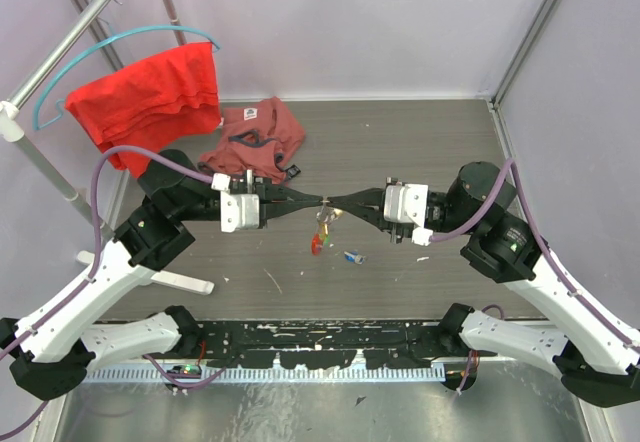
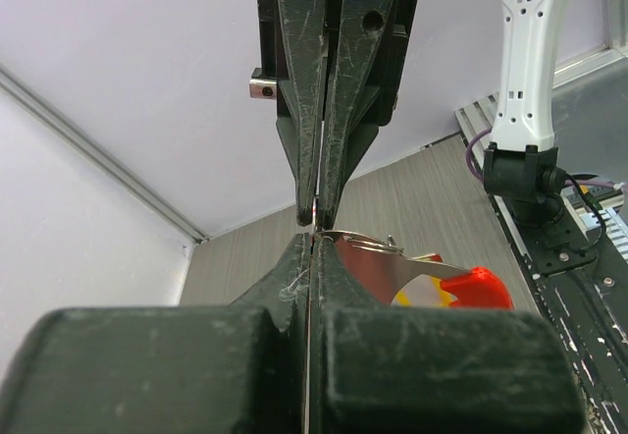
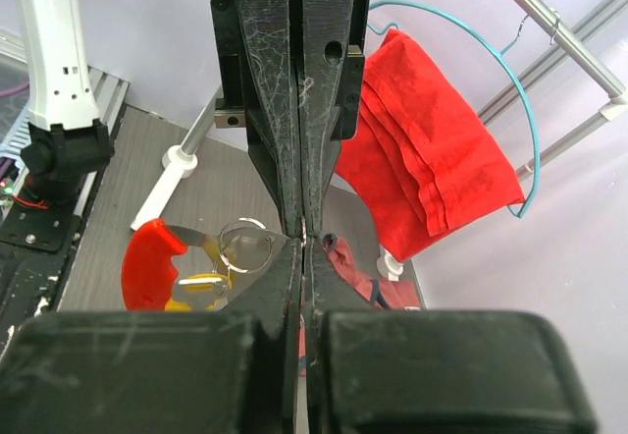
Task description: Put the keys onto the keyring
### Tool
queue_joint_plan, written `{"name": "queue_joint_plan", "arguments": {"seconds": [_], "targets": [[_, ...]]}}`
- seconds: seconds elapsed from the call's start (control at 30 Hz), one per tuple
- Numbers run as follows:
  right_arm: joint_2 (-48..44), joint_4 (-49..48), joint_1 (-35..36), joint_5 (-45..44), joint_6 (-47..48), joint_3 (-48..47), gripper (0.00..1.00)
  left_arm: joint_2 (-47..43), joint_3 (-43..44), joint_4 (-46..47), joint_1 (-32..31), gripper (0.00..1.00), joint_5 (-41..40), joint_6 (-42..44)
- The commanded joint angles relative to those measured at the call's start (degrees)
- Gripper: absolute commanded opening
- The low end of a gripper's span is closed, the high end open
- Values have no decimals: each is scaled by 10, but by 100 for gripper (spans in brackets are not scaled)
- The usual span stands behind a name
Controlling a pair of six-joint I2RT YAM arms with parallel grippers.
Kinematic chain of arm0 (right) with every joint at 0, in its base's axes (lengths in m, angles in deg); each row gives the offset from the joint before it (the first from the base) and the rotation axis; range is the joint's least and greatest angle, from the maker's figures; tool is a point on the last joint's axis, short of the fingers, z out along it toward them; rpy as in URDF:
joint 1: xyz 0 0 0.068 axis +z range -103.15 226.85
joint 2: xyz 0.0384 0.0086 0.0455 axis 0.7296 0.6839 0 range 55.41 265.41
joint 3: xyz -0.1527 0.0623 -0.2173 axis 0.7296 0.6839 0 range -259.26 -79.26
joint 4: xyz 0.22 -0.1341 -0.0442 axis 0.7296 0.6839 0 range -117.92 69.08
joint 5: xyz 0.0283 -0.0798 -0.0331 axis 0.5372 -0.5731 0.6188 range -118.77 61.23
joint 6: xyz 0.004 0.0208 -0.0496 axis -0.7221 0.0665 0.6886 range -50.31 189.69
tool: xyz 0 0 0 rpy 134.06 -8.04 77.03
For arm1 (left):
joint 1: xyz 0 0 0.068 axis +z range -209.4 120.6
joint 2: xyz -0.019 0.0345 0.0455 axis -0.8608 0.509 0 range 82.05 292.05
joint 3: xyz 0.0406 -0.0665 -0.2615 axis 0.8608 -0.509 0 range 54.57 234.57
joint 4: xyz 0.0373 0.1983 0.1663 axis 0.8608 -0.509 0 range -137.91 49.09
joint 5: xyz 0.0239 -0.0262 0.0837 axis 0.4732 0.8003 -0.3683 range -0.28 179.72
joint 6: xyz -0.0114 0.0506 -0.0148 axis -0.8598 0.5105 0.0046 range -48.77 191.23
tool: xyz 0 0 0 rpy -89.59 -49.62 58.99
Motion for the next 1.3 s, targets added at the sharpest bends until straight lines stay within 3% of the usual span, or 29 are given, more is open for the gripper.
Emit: {"name": "queue_joint_plan", "arguments": {"seconds": [0.0,0.37,0.73,0.97,1.27], "targets": [[-1,-28,2,6,-9,-11,1,-2,14,24,-1,0,12,-6],[-2,-42,2,11,-16,-10,1,3,10,43,-1,15,12,-20],[-3,-51,2,13,-17,-5,1,9,9,48,-1,14,16,-30],[-11,-56,2,8,-16,0,1,8,8,43,-1,19,8,-30],[-21,-70,2,6,-20,8,1,13,10,41,-1,15,5,-34]]}}
